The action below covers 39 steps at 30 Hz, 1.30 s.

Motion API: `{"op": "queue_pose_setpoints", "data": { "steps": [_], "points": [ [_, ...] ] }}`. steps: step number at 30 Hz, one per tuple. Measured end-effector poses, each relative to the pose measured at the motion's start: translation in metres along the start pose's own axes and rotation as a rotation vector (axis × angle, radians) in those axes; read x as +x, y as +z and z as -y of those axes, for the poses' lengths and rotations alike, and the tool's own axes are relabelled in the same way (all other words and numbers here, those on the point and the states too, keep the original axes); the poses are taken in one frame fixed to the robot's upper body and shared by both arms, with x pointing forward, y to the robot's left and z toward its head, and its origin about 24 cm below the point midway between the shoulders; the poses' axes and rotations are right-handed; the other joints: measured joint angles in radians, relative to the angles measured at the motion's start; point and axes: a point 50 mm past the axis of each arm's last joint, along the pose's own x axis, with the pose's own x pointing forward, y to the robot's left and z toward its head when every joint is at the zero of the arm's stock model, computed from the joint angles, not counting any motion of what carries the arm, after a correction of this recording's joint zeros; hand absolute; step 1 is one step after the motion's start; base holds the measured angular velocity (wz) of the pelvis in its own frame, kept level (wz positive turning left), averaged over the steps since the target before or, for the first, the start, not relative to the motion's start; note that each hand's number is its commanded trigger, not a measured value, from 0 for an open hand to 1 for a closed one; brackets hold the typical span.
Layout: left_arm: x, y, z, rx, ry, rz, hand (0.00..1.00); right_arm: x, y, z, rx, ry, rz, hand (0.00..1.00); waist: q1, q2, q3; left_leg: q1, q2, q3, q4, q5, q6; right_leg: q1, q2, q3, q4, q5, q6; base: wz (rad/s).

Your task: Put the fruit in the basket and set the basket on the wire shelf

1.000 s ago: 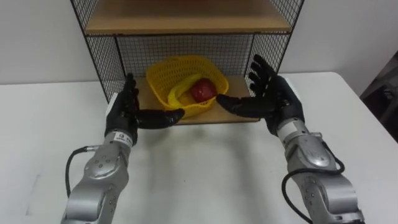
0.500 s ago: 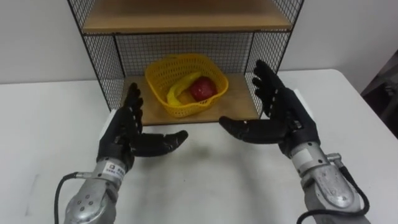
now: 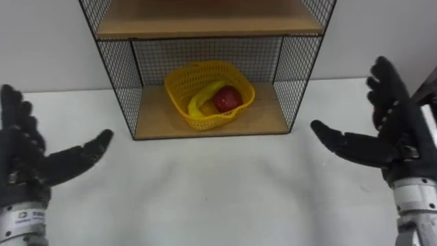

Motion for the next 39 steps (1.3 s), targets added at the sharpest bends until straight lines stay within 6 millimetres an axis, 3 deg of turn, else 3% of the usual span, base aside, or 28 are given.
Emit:
{"op": "queue_pose_setpoints", "data": {
  "steps": [3,5,7,10,13,15,16,18,20,21,23,24,26,27,29,33,38,39],
  "points": [
    [0.004,0.025,-0.031,0.032,0.228,0.127,0.00,0.000,0.009,0.029,-0.070,-0.177,0.061,0.00,0.002,-0.003,-0.0008,-0.007,-0.001,-0.003,0.001,0.000,0.000,-0.007,0.000,0.001,0.002,0.000,0.000,0.02],
    [0.002,0.047,-0.059,0.069,0.414,0.251,0.00,-0.003,0.020,0.057,-0.159,-0.350,0.116,0.00,0.003,-0.002,-0.0038,-0.016,-0.001,-0.003,0.002,0.000,0.000,-0.016,0.000,0.002,0.002,0.000,-0.001,0.00],
    [-0.002,0.063,-0.077,0.091,0.549,0.331,0.00,-0.006,0.032,0.083,-0.212,-0.490,0.166,0.00,0.001,0.003,-0.0015,-0.019,-0.002,-0.005,0.002,0.000,0.000,-0.018,-0.001,0.002,0.001,-0.001,0.001,0.02],
    [-0.009,0.084,-0.107,0.100,0.760,0.444,0.00,-0.022,0.049,0.122,-0.239,-0.732,0.240,0.00,0.001,0.014,0.0020,-0.019,-0.002,-0.007,0.002,0.000,-0.001,-0.017,-0.001,0.001,0.002,-0.005,0.004,0.01],
    [-0.021,0.091,-0.132,0.082,0.925,0.475,0.00,-0.043,0.045,0.148,-0.243,-0.927,0.227,0.00,-0.005,0.013,-0.0037,-0.025,-0.002,-0.008,0.001,0.000,-0.001,-0.020,-0.007,-0.003,0.003,-0.014,0.005,0.00],
    [-0.028,0.080,-0.152,0.089,1.012,0.409,0.00,-0.057,0.028,0.163,-0.241,-1.038,0.129,0.00,-0.010,0.016,-0.0086,-0.031,-0.002,-0.010,0.001,0.001,-0.002,-0.023,-0.012,-0.008,0.003,-0.015,0.003,0.02],
    [-0.034,0.064,-0.166,0.082,1.069,0.311,0.00,-0.067,0.013,0.172,-0.226,-1.101,0.048,0.00,-0.017,0.018,-0.0095,-0.035,-0.002,-0.006,0.001,0.001,-0.003,-0.028,-0.012,-0.007,0.006,-0.014,0.003,-0.05],
    [-0.047,0.031,-0.183,0.062,1.163,0.119,0.00,-0.087,-0.017,0.182,-0.185,-1.207,-0.119,0.00,-0.018,0.019,-0.0093,-0.040,-0.001,-0.003,0.001,0.002,-0.003,-0.039,-0.015,-0.009,0.013,-0.012,0.005,-0.05],
    [-0.071,-0.022,-0.195,-0.001,1.281,-0.170,0.00,-0.122,-0.061,0.188,-0.124,-1.339,-0.369,0.00,-0.019,0.018,-0.0122,-0.049,-0.003,-0.007,0.001,0.001,-0.003,-0.046,-0.020,-0.027,0.018,-0.015,0.004,0.08],
    [-0.079,-0.036,-0.198,-0.006,1.308,-0.247,0.00,-0.133,-0.071,0.189,-0.113,-1.373,-0.434,0.00,-0.021,0.018,-0.0123,-0.051,-0.004,-0.010,0.001,0.001,-0.003,-0.046,-0.021,-0.029,0.018,-0.016,0.004,0.16],
    [-0.124,-0.082,-0.203,0.037,1.398,-0.537,0.00,-0.184,-0.108,0.187,-0.073,-1.514,-0.711,0.00,-0.028,0.012,-0.0135,-0.053,-0.005,-0.012,0.001,0.001,-0.004,-0.049,-0.022,-0.025,0.022,-0.019,0.003,0.08],
    [-0.136,-0.090,-0.203,0.056,1.413,-0.596,0.00,-0.196,-0.114,0.186,-0.075,-1.540,-0.766,0.00,-0.028,0.012,-0.0140,-0.053,-0.005,-0.012,0.001,0.001,-0.004,-0.049,-0.022,-0.024,0.022,-0.023,0.005,0.00],
    [-0.181,-0.114,-0.198,0.136,1.434,-0.819,0.00,-0.243,-0.135,0.169,-0.120,-1.606,-1.008,0.00,-0.029,0.011,-0.0166,-0.049,-0.005,-0.012,0.003,-0.001,-0.005,-0.045,-0.022,-0.019,0.024,-0.029,0.003,0.00],
    [-0.190,-0.119,-0.195,0.159,1.425,-0.871,0.00,-0.251,-0.141,0.163,-0.130,-1.603,-1.072,0.00,-0.029,0.011,-0.0165,-0.049,-0.005,-0.013,0.005,-0.003,-0.006,-0.044,-0.022,-0.019,0.025,-0.029,0.003,0.00],
    [-0.220,-0.135,-0.182,0.263,1.298,-1.081,0.00,-0.281,-0.157,0.134,-0.159,-1.545,-1.303,0.00,-0.035,0.012,-0.0163,-0.047,-0.005,-0.013,0.006,-0.004,-0.006,-0.042,-0.022,-0.019,0.026,-0.028,0.003,0.00],
    [-0.231,-0.155,-0.161,0.381,0.967,-1.295,0.00,-0.293,-0.175,0.098,-0.145,-1.294,-1.565,0.00,-0.053,0.012,-0.0142,-0.014,-0.009,-0.028,0.001,-0.003,-0.007,-0.004,-0.021,-0.022,0.020,-0.031,0.005,0.09],
    [-0.228,-0.178,-0.124,0.522,0.361,-1.474,0.00,-0.273,-0.196,0.064,-0.165,-0.748,-1.718,0.00,-0.056,0.006,-0.0135,0.016,-0.010,-0.030,-0.001,-0.002,-0.010,0.024,-0.021,-0.022,0.020,-0.031,0.004,0.01],
    [-0.228,-0.180,-0.121,0.536,0.311,-1.486,0.00,-0.270,-0.198,0.062,-0.172,-0.689,-1.726,0.00,-0.055,0.003,-0.0133,0.016,-0.010,-0.030,-0.001,-0.001,-0.010,0.024,-0.021,-0.022,0.020,-0.032,0.004,0.00]
  ]
}}
